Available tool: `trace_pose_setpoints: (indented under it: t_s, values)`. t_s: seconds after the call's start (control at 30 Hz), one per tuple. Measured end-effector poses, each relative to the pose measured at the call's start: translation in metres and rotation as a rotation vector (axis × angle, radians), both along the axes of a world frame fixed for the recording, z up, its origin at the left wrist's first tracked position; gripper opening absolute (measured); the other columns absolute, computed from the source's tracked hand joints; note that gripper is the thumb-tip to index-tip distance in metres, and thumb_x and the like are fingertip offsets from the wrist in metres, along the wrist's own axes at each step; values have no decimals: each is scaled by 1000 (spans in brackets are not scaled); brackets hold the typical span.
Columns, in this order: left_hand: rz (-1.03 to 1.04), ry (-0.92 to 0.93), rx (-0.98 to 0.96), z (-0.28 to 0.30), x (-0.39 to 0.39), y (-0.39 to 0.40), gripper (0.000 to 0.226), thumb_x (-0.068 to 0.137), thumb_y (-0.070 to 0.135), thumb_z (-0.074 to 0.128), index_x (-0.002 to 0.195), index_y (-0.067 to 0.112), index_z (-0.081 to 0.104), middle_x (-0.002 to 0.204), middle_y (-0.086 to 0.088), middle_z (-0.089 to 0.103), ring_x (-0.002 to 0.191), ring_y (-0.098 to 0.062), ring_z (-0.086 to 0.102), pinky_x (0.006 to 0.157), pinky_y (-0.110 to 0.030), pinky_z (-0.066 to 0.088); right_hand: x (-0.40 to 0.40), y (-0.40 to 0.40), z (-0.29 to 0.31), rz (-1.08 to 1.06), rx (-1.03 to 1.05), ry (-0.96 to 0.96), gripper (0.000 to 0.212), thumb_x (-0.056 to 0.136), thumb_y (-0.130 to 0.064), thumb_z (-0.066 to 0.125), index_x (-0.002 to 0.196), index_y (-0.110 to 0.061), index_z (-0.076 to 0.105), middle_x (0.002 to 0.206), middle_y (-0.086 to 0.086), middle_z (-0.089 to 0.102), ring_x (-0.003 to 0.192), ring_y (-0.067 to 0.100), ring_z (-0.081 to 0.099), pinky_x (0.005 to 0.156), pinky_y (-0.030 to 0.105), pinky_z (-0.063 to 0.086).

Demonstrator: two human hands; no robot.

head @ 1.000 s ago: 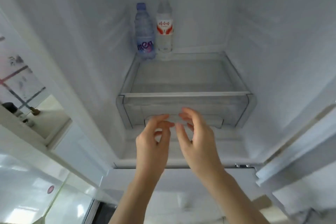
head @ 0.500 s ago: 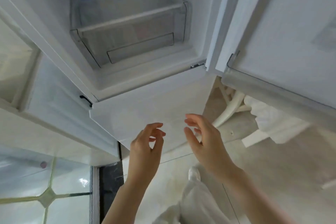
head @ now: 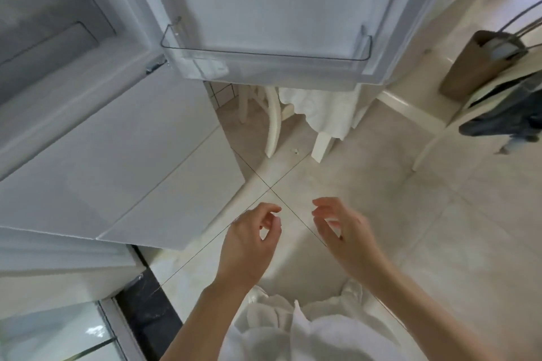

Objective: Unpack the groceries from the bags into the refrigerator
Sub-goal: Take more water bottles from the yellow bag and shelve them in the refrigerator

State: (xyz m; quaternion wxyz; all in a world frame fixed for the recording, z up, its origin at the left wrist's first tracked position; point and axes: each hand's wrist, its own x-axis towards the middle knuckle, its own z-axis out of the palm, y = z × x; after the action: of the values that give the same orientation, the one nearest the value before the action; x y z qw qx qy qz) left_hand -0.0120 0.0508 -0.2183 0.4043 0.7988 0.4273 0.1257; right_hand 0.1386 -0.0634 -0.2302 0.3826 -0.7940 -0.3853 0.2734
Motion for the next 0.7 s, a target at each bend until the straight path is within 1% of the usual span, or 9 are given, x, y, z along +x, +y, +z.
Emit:
trace_pose_setpoints:
  t_s: [0.1, 0.23, 0.4, 0.57, 0.7]
  values:
    - [-104, 10, -21, -6, 60, -38, 14, 93, 24, 56, 104, 26, 65, 84, 12, 70, 83, -1, 61, 80, -25, 50, 40, -44, -5, -40, -36, -18, 22, 93, -21, 57, 115, -25, 58, 96, -14, 64, 95, 3, 62, 86, 36, 53]
    - [-188, -4, -56, -15, 141, -90, 14, 94, 24, 56, 102, 24, 67, 81, 11, 70, 79, -2, 63, 76, -27, 52, 105, -107, -13, -71, -118, -21, 23, 94, -27, 54, 116, -26, 57, 98, -13, 65, 95, 3, 62, 86, 34, 52]
    - [-279, 35, -55, -27, 227, -144, 15, 94, 25, 55, 104, 24, 66, 81, 10, 69, 76, -5, 64, 75, -34, 54, 187, -169, -16, -92, -201, -58, 24, 94, -21, 55, 118, -18, 59, 99, -6, 66, 94, 9, 63, 87, 32, 52]
    - [-382, 118, -53, -29, 283, -162, 18, 93, 26, 54, 108, 28, 63, 80, 13, 67, 76, -3, 63, 76, -34, 53, 249, -200, -16, -185, -220, -57, 23, 95, -23, 53, 117, -20, 59, 96, -7, 65, 92, 8, 62, 85, 31, 52]
    - [-391, 148, -8, -31, 323, -150, 17, 94, 26, 54, 107, 28, 64, 81, 13, 67, 76, -4, 63, 75, -34, 54, 291, -194, -19, -236, -210, -55, 22, 94, -21, 55, 115, -18, 60, 93, -7, 65, 89, 10, 62, 84, 34, 53]
